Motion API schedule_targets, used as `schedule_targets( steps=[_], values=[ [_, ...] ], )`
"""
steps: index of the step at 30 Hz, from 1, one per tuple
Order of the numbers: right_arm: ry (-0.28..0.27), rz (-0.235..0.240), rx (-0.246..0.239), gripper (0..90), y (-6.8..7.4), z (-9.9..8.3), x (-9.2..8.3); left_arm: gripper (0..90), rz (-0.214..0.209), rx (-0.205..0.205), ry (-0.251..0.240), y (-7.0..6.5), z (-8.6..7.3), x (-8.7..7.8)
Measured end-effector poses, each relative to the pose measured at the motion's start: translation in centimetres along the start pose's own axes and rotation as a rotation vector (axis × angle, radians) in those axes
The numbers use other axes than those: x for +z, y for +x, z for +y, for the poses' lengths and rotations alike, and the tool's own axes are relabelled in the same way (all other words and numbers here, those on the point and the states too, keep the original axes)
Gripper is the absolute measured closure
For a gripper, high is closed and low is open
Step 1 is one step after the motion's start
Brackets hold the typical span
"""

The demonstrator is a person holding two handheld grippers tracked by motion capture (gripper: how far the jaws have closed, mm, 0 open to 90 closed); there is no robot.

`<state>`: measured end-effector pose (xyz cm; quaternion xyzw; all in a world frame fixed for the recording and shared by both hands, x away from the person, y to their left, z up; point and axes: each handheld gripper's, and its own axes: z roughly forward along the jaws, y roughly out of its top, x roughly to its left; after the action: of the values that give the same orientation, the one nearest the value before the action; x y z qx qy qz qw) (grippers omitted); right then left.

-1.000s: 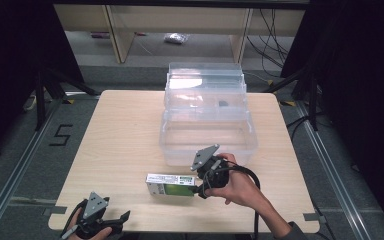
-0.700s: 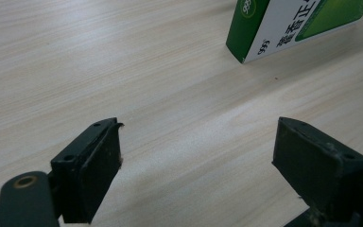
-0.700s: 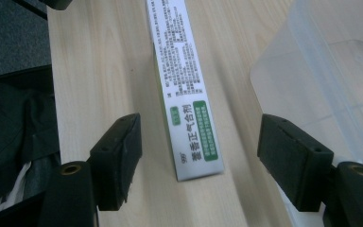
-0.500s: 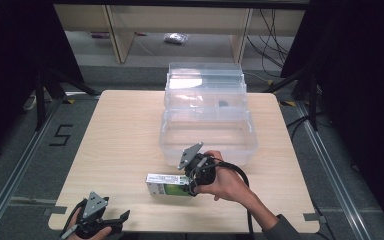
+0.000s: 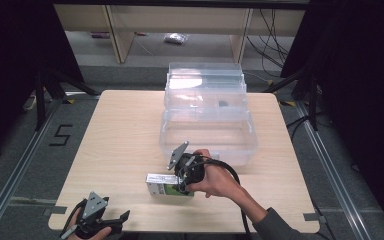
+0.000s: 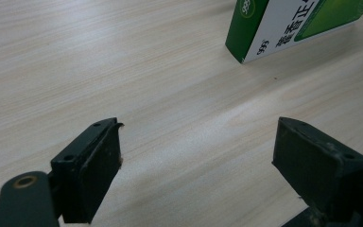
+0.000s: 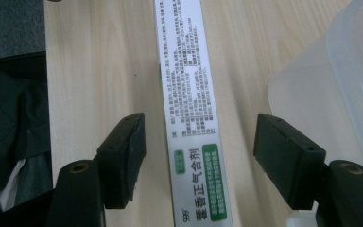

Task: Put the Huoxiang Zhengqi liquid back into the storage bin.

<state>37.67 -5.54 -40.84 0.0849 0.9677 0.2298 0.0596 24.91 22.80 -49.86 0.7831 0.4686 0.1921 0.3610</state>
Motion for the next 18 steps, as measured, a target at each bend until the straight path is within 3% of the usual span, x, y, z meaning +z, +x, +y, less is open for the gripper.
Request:
schedule_targets(
  steps=[2,8,9,10,12,15,18],
  values=[
    [0.006,0.0,0.007,36.6,0.1,0.1,0.2,15.3,0.007,0.012,0.008,0.0,0.0,0.0],
    [0.04,0.004,-0.004,39.7,0.2,0.7,1.2,15.3,0.011,-0.005,-0.009,0.0,0.0,0.1],
    [0.084,-0.007,-0.012,41.2,0.2,0.8,1.5,15.3,0.011,-0.005,-0.005,0.0,0.0,0.1],
    [0.087,-0.002,-0.035,41.8,0.1,1.0,1.7,15.3,0.011,-0.004,-0.001,0.0,0.0,0.0],
    [0.101,-0.004,-0.015,42.4,0.3,1.0,1.8,15.3,0.008,-0.006,-0.007,0.0,0.0,0.0],
    [0.135,0.005,-0.056,45.1,-0.1,1.3,2.6,15.3,0.011,-0.003,0.003,-0.1,0.0,0.0],
    [0.144,0.013,-0.066,45.9,-0.3,1.4,2.9,15.4,0.0,-0.009,-0.006,0.1,0.0,0.1]
  ],
)
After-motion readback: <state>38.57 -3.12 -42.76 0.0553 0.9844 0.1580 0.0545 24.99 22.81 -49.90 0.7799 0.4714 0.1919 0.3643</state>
